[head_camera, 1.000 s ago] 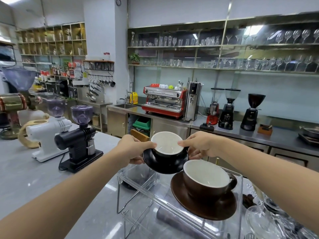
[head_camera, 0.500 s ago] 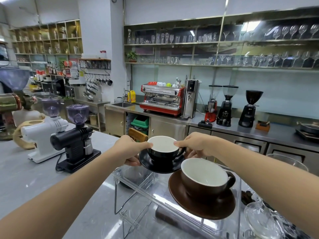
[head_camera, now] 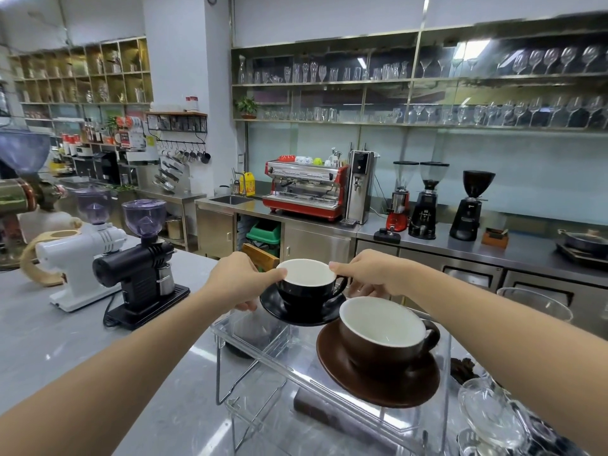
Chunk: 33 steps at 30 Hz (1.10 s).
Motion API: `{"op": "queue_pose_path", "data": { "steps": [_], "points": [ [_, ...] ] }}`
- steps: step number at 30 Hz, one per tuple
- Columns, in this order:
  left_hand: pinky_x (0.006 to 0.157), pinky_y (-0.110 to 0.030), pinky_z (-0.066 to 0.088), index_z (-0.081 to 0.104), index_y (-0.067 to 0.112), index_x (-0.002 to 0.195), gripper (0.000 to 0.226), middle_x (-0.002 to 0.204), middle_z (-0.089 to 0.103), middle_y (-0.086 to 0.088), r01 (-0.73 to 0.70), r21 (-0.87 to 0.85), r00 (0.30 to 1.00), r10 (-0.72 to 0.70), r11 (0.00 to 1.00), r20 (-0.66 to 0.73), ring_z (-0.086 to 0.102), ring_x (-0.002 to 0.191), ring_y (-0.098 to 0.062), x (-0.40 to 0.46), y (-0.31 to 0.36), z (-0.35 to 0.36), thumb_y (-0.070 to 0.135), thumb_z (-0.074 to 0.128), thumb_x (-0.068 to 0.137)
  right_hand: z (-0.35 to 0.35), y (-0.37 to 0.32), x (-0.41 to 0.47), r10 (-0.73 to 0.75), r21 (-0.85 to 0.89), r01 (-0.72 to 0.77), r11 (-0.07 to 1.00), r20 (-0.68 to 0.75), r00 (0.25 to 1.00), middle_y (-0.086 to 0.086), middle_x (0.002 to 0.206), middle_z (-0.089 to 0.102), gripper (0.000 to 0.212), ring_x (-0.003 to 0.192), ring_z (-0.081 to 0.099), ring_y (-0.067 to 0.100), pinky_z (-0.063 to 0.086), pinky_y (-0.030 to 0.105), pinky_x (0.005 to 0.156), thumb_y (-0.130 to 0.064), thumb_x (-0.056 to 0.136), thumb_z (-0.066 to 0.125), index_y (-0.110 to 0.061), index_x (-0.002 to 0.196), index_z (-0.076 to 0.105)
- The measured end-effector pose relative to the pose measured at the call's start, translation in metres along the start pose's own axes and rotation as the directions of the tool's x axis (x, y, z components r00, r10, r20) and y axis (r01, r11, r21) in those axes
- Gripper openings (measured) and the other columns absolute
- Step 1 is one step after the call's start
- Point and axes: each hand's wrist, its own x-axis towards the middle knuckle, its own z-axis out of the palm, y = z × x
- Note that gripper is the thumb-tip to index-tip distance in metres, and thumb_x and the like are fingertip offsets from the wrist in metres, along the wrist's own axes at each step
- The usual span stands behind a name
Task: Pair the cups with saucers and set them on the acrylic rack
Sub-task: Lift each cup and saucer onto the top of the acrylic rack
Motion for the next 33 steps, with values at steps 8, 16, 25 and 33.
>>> {"op": "queue_pose_path", "data": {
  "steps": [8, 16, 25, 33],
  "points": [
    [0.072, -0.034, 0.056, 0.067, 0.019, 0.099, 0.047, 0.087, 0.07, 0.006, -0.301, 0.232, 0.914, 0.349, 0.925, -0.207, 0.065, 0.083, -0.015, -0.034, 0.021, -0.006, 0.064, 0.056, 0.09, -0.017, 0.003, -0.038, -0.324, -0.289, 0.256, 0.922, -0.218, 0.921, 0.005, 0.123, 0.069, 0.053, 0.099, 0.064, 0.017, 0.053, 0.027, 0.078, -0.055, 0.093, 0.056, -0.013, 0.123, 0.065],
    [0.121, -0.048, 0.02, 0.06, 0.022, 0.137, 0.051, 0.154, 0.05, -0.001, -0.562, 0.325, 0.759, 0.631, 0.76, -0.163, 0.029, 0.15, -0.022, -0.084, 0.069, 0.015, 0.053, 0.049, 0.098, -0.04, 0.029, -0.111, -0.481, -0.556, 0.292, 0.778, -0.228, 0.847, 0.001, 0.165, 0.028, 0.074, 0.153, 0.025, 0.019, 0.024, 0.042, 0.124, -0.058, 0.097, 0.047, -0.019, 0.158, 0.03],
    [0.124, -0.045, -0.005, 0.028, 0.03, 0.158, 0.072, 0.17, 0.016, 0.001, -0.712, 0.311, 0.659, 0.752, 0.63, -0.011, -0.001, 0.157, -0.017, -0.126, 0.107, 0.056, 0.068, 0.028, 0.096, -0.051, 0.091, -0.168, -0.487, -0.697, 0.154, 0.701, -0.309, 0.817, -0.002, 0.17, -0.004, 0.079, 0.157, -0.009, 0.017, -0.002, 0.045, 0.128, -0.071, 0.095, 0.022, -0.032, 0.161, 0.001],
    [0.126, -0.038, 0.001, 0.026, 0.029, 0.159, 0.071, 0.17, 0.016, 0.002, -0.824, 0.171, 0.558, 0.826, 0.54, 0.081, 0.002, 0.157, -0.015, -0.18, 0.145, 0.114, 0.065, 0.03, 0.098, -0.061, 0.164, -0.23, -0.409, -0.649, 0.069, 0.758, -0.39, 0.825, -0.005, 0.169, -0.005, 0.087, 0.156, -0.011, 0.013, -0.003, 0.041, 0.128, -0.077, 0.088, 0.012, -0.03, 0.161, 0.003]
  ]
}}
